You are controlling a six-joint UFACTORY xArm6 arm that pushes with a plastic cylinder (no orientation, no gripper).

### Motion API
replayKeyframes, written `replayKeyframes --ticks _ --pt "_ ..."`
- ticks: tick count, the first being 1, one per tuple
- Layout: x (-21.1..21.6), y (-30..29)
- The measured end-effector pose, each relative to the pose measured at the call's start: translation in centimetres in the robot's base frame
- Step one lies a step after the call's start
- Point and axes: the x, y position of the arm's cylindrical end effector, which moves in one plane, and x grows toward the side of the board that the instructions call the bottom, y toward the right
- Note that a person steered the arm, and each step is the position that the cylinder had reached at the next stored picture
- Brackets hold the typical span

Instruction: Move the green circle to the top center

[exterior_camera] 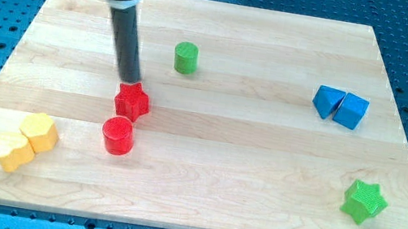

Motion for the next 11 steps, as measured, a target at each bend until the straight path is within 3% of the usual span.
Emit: replayKeyframes --ticks 1,2,3,4,5,6,7,8,11 --pt "-3.8 4.9" --pt "-6.2 5.3" --pt "-0.5 5.6" --pt "-0.7 5.8" --pt "-1.8 12.1" --pt "-4.9 13.4" --pt "-7.4 12.0" --pt "-3.7 12.7" --pt "-5.3 3.9"
